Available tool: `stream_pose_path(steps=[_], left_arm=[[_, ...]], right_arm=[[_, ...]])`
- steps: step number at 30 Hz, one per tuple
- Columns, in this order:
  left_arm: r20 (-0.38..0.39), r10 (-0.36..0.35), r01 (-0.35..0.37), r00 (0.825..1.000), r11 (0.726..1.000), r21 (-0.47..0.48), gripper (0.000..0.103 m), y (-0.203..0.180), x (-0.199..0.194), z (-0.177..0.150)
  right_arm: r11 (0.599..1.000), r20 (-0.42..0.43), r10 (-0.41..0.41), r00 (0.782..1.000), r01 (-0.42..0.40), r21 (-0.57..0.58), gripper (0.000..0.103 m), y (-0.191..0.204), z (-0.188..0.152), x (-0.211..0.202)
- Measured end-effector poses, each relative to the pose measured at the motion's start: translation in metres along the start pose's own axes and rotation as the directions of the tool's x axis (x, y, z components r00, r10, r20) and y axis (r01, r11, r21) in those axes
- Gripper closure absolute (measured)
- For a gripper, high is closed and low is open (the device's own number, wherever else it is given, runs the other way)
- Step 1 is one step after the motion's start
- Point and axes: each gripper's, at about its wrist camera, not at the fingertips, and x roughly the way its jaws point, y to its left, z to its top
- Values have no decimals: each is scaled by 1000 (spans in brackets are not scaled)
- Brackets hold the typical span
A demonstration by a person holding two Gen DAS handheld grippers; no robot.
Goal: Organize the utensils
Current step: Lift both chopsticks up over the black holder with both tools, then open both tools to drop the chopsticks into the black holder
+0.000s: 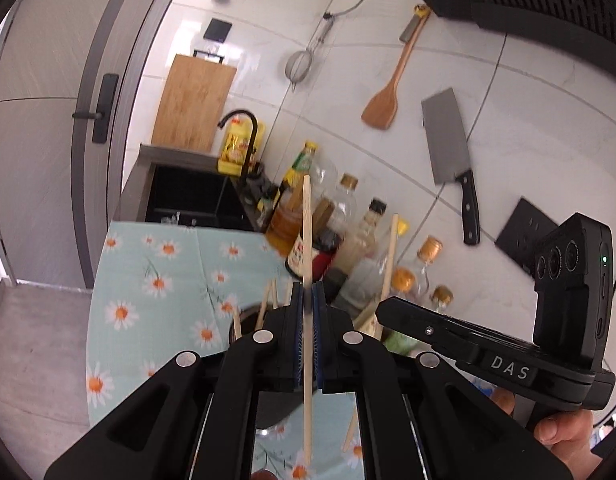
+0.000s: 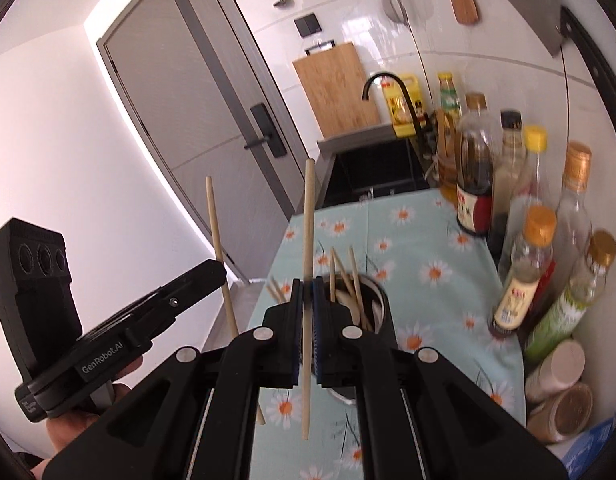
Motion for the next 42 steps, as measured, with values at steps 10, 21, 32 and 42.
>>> stream_pose_path(steps=[10,21,32,42], left_arm=[[138,-20,16,990,999,33,99,4,8,36],[162,-30,21,986,998,55,99,9,31,31],[93,-1,-4,996,999,53,99,13,55,18],[52,7,-9,999,999,44,98,15,61,2]], right_arm=[[999,124,-26,992,31,-41,97,-3,42,10],[999,152,-32,988,33,-9,97,-21,51,26],[999,124,-46,991,47,-2,97,-26,36,49],[997,58,-39,998,36,64,91,-40,19,62]])
